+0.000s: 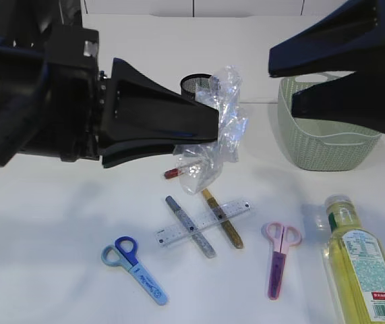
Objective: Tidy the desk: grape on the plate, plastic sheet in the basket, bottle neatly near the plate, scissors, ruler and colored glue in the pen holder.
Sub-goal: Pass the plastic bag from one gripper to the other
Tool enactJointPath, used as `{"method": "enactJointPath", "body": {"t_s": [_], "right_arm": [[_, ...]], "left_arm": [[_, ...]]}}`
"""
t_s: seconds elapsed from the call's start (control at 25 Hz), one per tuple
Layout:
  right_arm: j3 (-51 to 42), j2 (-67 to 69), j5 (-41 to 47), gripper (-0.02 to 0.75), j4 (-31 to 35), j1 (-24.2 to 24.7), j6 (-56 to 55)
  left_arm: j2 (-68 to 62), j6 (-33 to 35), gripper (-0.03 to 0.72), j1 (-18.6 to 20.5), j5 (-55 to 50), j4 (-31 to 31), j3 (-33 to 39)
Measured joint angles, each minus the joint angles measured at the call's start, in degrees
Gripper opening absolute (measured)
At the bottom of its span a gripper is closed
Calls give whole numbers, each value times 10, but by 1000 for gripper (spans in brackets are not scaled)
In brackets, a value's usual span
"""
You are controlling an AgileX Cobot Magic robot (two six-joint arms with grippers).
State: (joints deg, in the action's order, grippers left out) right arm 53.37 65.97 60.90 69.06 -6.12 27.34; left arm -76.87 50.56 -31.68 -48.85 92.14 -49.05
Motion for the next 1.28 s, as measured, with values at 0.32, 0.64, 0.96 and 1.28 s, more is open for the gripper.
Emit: {"method": "enactJointPath", "body": {"t_s": [0.32,0.64,0.96,1.28], "right_arm": [[0,48,-15,512,83,-55,54],[0,81,-27,512,101,-96,73],[0,81,-11,336,102,-96,75],[0,81,-6,24,104,-96,81]], "left_arm": [[-6,5,111,0,-3,0,0],[-7,5,111,-1,-11,0,0],[-7,14,111,-1,-13,0,0],[-7,18,111,-1,-12,-2,0]]}}
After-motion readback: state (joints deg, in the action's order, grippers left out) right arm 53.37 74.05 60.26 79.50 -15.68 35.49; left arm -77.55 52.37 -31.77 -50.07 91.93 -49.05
